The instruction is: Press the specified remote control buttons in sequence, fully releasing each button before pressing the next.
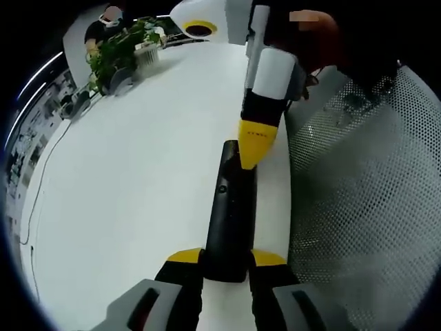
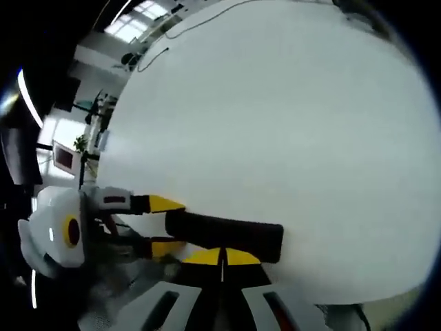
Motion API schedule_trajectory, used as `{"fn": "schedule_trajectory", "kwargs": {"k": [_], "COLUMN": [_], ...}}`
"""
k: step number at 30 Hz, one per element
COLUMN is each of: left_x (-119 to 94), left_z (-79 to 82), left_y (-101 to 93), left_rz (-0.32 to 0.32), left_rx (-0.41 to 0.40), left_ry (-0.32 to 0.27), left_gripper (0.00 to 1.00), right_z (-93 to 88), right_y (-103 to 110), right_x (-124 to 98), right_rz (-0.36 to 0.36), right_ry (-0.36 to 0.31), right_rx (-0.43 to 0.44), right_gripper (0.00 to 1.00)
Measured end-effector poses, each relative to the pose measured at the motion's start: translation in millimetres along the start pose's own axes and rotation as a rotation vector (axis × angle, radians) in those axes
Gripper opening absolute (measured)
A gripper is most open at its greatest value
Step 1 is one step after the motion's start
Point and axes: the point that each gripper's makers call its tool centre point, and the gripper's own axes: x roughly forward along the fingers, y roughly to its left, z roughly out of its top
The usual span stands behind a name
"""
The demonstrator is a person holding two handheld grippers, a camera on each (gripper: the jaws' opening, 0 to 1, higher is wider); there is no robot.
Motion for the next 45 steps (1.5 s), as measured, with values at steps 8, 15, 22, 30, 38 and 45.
{"fn": "schedule_trajectory", "kwargs": {"k": [8,15,22,30,38,45], "left_x": [0,0,0,1,1,0], "left_z": [0.0,0.1,0.4,0.6,0.5,0.4], "left_y": [0.3,0.2,0.0,0.3,0.1,0.2], "left_rz": [-0.001,0.000,0.001,0.000,0.001,0.000], "left_rx": [0.000,0.000,0.000,0.003,-0.002,0.003], "left_ry": [0.002,0.004,0.001,0.002,-0.006,-0.006], "left_gripper": [0.26,0.26,0.26,0.26,0.26,0.26], "right_z": [-3.1,-4.0,-4.8,-4.6,-4.9,-4.6], "right_y": [-5,-9,-10,-11,-10,-9], "right_x": [3,8,9,10,9,8], "right_rz": [-0.040,-0.055,-0.064,-0.080,-0.048,-0.057], "right_ry": [0.027,0.035,0.036,0.040,0.043,0.049], "right_rx": [-0.028,-0.033,-0.047,-0.080,-0.050,-0.072], "right_gripper": [0.00,0.00,0.00,0.00,0.00,0.00]}}
